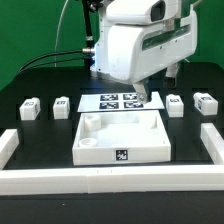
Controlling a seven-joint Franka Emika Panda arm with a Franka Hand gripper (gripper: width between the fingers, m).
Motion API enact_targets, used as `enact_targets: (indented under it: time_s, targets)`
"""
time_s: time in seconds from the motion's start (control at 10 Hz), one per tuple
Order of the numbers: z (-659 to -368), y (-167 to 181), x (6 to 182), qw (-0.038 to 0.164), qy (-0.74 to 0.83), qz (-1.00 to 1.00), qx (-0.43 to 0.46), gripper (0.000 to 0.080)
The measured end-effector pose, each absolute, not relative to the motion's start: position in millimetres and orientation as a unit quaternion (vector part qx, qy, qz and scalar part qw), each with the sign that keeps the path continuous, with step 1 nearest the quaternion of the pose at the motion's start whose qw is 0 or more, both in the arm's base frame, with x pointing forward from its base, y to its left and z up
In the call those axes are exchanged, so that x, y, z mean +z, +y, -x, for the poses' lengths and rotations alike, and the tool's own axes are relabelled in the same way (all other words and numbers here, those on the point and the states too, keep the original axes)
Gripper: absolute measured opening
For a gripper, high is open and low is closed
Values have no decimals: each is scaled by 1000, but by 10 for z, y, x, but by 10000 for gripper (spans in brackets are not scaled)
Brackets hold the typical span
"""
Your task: Assemble one leg
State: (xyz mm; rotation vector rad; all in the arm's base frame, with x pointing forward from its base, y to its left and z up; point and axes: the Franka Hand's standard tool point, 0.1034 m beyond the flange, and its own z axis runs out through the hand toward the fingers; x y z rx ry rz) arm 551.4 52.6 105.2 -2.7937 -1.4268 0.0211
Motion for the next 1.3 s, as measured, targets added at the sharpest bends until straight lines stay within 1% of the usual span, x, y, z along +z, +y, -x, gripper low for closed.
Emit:
enact_targets:
  time_s: [0.2, 0.3, 0.9, 1.0, 1.3]
  targets:
    - [-5311, 451, 1000, 1, -524, 852, 5, 650]
    - [-5272, 451, 981, 4, -553, 833, 10, 650]
    - [-5259, 448, 970, 3, -566, 825, 13, 650]
    - [-5221, 419, 956, 4, -582, 813, 14, 650]
    - [-4908, 313, 861, 14, -662, 749, 31, 650]
